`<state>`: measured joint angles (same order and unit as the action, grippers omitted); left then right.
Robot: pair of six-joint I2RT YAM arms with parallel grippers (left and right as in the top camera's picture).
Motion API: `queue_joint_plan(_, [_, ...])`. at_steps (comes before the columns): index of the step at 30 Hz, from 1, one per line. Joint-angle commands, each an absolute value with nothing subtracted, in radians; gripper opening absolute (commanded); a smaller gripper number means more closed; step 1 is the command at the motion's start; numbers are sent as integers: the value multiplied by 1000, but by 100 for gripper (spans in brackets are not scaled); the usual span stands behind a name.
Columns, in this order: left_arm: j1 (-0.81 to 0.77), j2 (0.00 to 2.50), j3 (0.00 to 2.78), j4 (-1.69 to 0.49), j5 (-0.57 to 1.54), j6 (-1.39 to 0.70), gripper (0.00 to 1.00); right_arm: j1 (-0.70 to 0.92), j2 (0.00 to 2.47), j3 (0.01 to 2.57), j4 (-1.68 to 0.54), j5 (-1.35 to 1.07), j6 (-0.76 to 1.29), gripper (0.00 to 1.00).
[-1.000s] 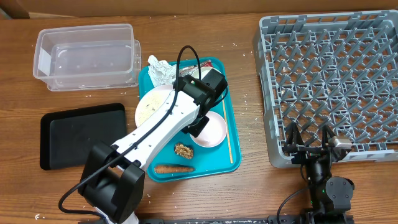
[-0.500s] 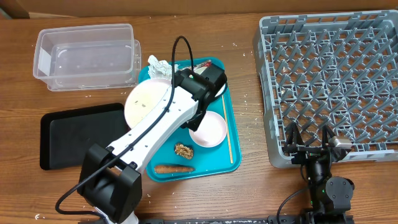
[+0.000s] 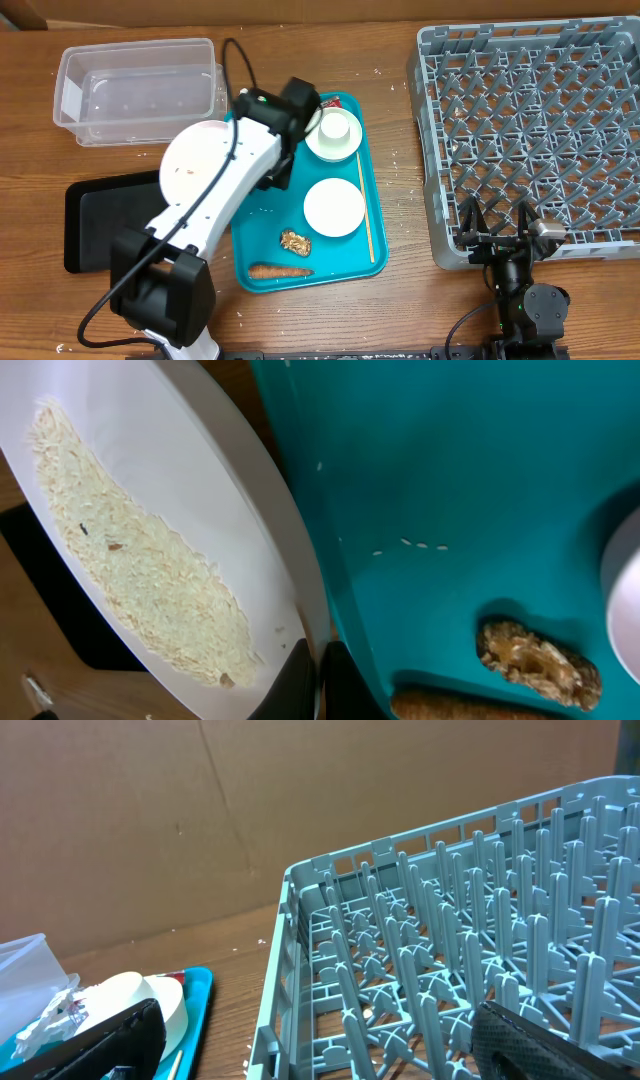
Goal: Sort waste into correct bins and load items into the dishwasher
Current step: 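Carry the plate left over the black tray with the left gripper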
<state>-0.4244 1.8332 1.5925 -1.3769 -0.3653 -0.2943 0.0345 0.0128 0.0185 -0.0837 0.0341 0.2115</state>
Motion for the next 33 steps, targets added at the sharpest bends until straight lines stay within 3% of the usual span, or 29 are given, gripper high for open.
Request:
queue_joint_plan(1, [-356, 1810, 1620, -1366, -327, -322, 4, 38, 3, 8, -80, 47, 208, 100])
queue_joint_plan(10, [-143, 1761, 1620, -1335, -83, -258, 4, 38, 3, 8, -81, 47, 208, 100])
queue_joint_plan(23, [-13, 1591, 1620, -1334, 15, -220, 4, 38, 3, 8, -81, 47, 208, 100])
queue_joint_plan(33, [94, 1588, 1582, -1303, 210, -127, 4, 38, 3, 8, -80, 47, 208, 100])
